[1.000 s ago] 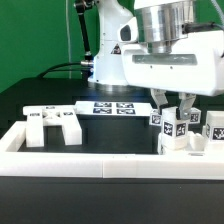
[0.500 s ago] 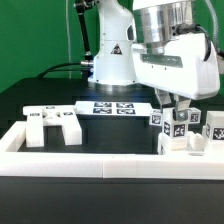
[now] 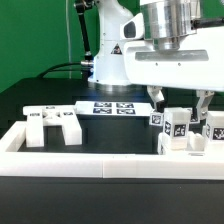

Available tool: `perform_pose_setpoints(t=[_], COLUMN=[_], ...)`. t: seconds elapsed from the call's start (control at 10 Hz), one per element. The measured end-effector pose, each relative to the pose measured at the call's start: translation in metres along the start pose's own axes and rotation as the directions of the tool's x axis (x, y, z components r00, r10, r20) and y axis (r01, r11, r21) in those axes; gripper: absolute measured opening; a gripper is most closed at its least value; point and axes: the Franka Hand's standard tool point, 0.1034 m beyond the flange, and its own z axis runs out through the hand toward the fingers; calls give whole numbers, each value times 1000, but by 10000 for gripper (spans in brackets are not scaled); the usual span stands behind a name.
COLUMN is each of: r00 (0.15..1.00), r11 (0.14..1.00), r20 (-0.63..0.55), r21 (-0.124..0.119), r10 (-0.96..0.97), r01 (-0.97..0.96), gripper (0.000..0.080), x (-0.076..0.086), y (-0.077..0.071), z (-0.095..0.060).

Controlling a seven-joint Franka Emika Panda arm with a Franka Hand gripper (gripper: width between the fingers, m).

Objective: Assemble chair

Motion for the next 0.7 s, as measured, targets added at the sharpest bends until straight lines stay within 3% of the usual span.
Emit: perform_pose_setpoints(t=[0.5,0.7], r00=[943,856], r11=[943,856], r20=[0,-9], r21=[-5,-39], r10=[-332,-516], r01=[332,515], gripper=[649,649], x=[1,1], y=[1,2], z=[1,1])
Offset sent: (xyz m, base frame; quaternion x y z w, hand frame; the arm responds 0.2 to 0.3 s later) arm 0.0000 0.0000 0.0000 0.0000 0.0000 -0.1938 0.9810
